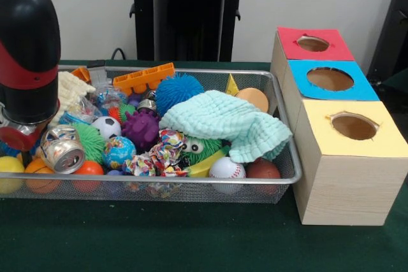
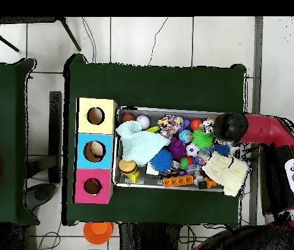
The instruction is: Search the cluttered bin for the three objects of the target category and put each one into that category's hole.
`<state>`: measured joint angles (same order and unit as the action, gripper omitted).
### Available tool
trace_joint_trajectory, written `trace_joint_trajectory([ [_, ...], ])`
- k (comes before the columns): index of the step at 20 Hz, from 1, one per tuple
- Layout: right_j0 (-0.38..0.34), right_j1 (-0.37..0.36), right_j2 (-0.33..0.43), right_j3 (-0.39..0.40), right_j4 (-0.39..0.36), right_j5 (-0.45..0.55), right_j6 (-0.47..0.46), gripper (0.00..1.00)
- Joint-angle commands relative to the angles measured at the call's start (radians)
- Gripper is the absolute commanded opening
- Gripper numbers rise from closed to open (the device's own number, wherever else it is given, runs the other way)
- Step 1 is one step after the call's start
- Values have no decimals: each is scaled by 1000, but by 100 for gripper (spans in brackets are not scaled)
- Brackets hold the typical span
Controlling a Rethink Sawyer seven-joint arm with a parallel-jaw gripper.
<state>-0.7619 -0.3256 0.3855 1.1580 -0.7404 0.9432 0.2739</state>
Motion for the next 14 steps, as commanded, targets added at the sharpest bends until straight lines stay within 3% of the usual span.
trace_joint_trajectory([
  [1, 22, 60, 11, -49, -93, 21, -185, 100],
  [2, 25, 61, 7, -51, -96, 28, -186, 100],
  [3, 31, 61, 0, -52, -102, 33, -188, 0],
  [14, 36, 43, -6, -24, -84, 49, -190, 0],
])
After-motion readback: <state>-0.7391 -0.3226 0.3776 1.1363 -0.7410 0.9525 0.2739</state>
